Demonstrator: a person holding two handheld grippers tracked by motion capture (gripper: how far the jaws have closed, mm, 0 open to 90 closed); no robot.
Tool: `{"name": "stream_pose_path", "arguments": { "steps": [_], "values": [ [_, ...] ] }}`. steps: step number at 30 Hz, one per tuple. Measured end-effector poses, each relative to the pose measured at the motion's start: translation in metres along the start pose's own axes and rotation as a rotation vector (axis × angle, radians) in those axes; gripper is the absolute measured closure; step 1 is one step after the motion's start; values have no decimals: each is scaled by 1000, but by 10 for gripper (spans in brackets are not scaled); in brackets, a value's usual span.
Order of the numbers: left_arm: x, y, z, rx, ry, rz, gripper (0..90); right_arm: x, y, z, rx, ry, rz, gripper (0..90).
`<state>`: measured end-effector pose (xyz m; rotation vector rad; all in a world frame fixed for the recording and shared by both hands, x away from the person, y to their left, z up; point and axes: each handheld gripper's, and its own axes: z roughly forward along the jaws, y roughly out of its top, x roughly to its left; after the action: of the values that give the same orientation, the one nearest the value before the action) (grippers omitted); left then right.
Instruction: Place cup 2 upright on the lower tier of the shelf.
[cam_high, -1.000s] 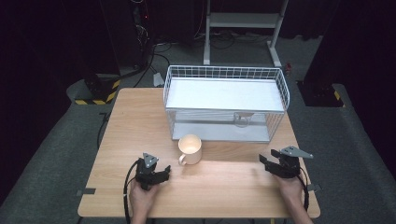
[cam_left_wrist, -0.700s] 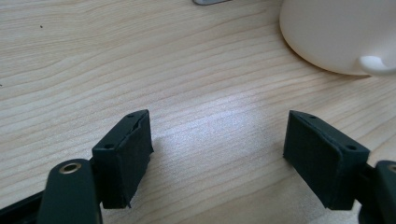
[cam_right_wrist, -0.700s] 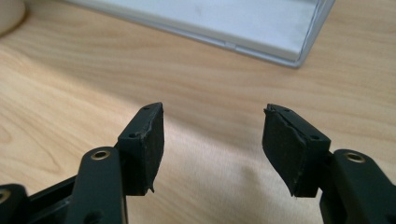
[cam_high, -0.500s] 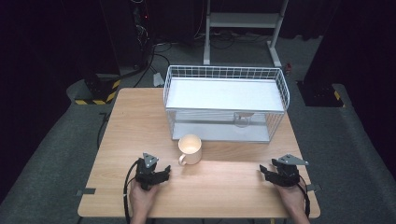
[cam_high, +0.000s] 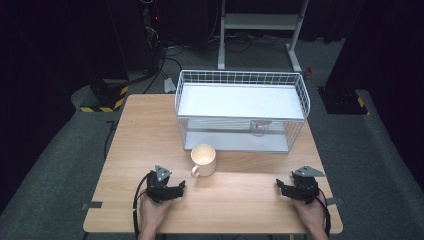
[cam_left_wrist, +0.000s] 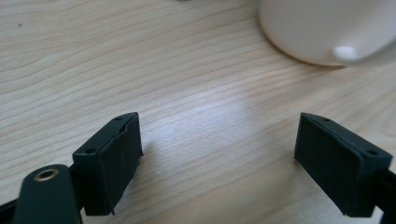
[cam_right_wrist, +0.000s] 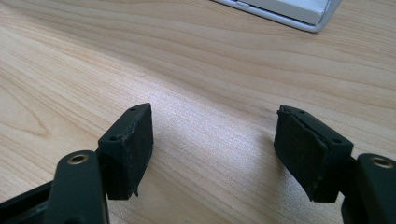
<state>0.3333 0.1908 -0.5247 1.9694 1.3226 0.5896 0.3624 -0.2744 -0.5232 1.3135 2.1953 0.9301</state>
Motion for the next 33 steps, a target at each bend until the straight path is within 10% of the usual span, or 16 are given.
{"name": "stream_pose_path", "arguments": {
  "steps": [12, 33],
  "values": [
    [-23, 6, -14, -44, -95, 8, 136, 0, 0, 0, 1, -1, -1, 284],
    [-46, 38, 5, -49, -95, 28, 125, 0, 0, 0, 8, -4, 6, 230]
  ]
}}
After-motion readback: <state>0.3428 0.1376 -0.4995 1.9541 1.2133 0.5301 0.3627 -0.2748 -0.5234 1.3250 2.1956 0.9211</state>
